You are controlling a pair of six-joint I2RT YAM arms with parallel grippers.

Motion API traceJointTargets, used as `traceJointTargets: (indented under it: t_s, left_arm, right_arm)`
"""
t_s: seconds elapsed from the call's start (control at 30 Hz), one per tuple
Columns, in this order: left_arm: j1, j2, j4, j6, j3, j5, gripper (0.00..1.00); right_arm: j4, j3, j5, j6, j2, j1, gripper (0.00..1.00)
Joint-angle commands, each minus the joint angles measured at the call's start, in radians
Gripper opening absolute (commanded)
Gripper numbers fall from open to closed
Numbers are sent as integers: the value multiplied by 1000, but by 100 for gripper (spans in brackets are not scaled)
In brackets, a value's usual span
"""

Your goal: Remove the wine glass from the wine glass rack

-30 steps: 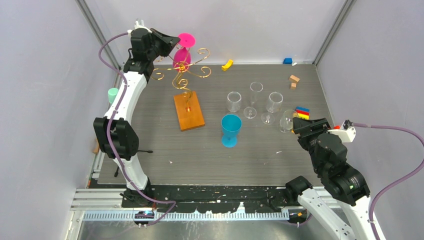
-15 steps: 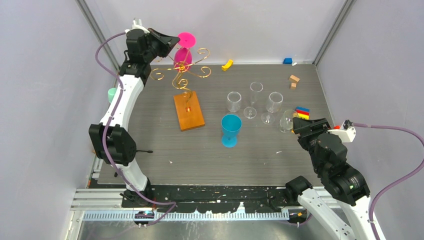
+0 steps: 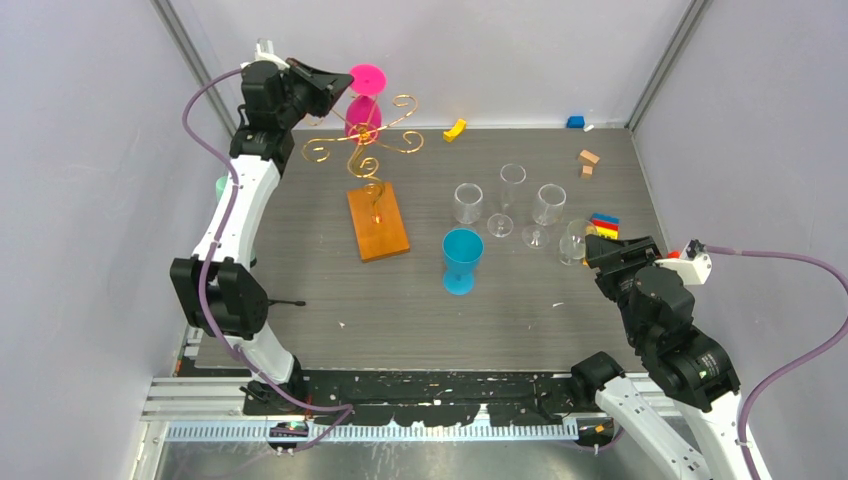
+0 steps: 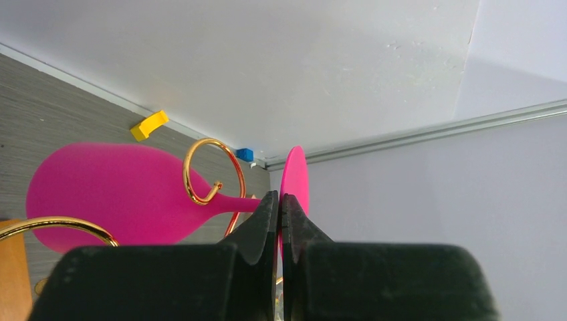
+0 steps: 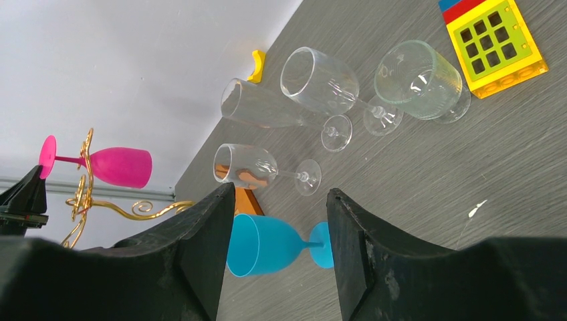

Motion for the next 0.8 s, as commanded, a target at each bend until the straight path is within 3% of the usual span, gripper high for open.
traceJointTargets:
  t_s: [0.0,0.77]
  left_arm:
    - [9,-23,86,-32,-6,43,0]
    - [82,-101,96,1,-49,-105,0]
  right_arm:
    - [26,0,15,12,-1,-1,58]
    - [25,9,20,8,16,-1,58]
